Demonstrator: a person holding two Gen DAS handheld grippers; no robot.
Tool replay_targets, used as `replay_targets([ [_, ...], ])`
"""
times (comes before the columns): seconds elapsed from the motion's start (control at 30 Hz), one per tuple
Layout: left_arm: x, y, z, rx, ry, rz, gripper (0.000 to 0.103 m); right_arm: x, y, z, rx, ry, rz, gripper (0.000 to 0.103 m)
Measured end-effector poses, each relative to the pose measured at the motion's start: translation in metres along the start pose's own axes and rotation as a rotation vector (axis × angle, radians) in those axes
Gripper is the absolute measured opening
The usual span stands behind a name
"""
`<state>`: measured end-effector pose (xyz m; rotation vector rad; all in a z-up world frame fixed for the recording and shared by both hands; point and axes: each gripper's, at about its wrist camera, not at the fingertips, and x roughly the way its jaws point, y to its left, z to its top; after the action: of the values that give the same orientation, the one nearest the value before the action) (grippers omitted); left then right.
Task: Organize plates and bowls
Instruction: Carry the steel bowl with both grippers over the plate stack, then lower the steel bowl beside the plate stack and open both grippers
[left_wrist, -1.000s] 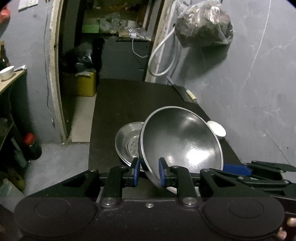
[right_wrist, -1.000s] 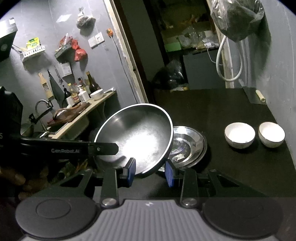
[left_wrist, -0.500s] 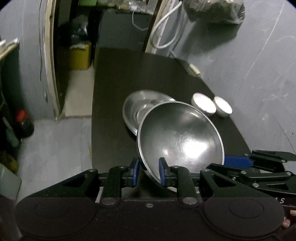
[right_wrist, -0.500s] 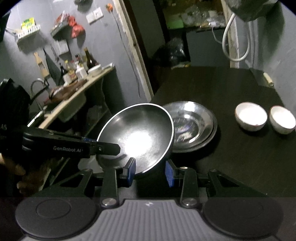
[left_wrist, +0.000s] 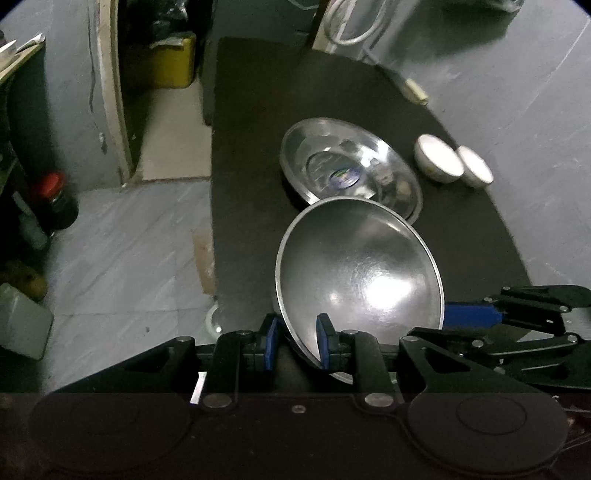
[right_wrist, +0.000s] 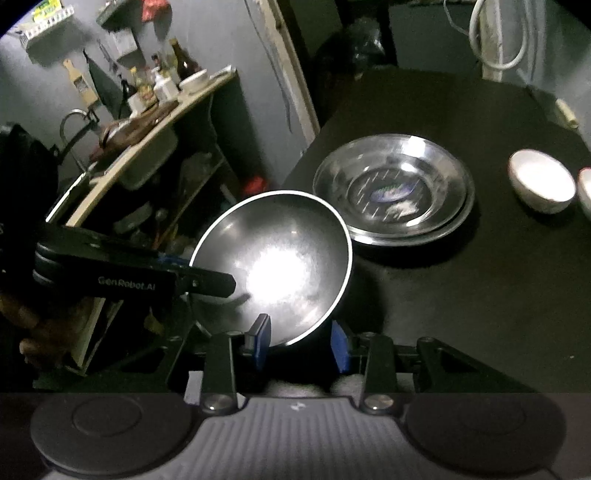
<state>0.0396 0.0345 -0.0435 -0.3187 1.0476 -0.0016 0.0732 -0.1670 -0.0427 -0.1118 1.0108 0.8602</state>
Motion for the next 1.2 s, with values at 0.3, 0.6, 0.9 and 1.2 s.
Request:
replay_targets([
  [0.3,0.011,0.004,0.002,0.002,0.077,0.012,0.023,0.013,0.003,0.001,0.008,0.055,-0.014,0.041],
  [0.6,0.017,0.005,0.005,-0.004,0.091,0.001,0.024,0.01,0.008,0.003,-0.007,0.055,-0.034,0.043],
  [0.9,0.011,0.007,0.002,0.002,0.069,0.0,0.044,0.008,0.011,0.002,-0.011,0.043,-0.043,0.048],
  [1.2,-0.007,0.009,0.001,0.021,-0.01,0.029,0.078,-0.002,0.01,0.002,0.023,-0.005,-0.09,0.065],
])
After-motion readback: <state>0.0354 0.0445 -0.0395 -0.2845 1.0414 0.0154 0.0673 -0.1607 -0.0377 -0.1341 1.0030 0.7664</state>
